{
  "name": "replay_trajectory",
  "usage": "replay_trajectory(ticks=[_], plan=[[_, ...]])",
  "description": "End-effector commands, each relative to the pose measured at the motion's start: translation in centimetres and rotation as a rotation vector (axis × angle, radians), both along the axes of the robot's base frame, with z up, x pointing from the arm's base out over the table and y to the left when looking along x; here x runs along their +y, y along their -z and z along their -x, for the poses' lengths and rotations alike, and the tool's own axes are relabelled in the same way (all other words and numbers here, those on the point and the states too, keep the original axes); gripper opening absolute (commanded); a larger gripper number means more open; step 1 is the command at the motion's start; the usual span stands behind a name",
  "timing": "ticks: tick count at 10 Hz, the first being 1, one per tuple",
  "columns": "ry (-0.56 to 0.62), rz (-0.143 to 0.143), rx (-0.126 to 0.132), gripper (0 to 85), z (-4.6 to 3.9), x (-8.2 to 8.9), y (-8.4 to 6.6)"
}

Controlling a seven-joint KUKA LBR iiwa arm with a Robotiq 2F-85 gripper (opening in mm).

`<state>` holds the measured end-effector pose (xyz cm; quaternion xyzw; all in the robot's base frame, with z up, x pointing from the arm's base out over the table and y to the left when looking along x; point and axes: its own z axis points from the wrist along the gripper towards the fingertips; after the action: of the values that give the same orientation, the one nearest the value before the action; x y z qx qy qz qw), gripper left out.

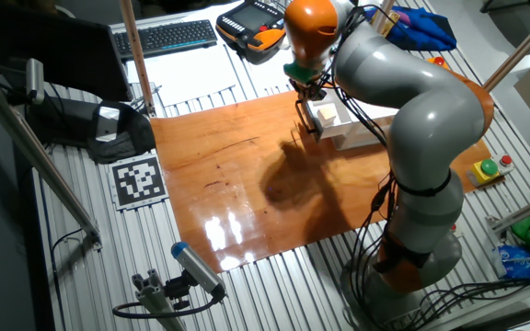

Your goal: Put things in the drawer

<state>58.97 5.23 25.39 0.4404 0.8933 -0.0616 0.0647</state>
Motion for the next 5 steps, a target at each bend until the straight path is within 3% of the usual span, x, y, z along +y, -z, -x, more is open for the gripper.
replay_trajectory(ticks=[1, 3, 5], plan=[[-0.379, 0.012, 0.009, 0.0, -0.02, 0.1, 0.1], [-0.536, 0.049, 0.065, 0.0, 0.14, 0.6, 0.6], [-0.625, 0.028, 0.079, 0.0, 0.74, 0.9, 1.6]])
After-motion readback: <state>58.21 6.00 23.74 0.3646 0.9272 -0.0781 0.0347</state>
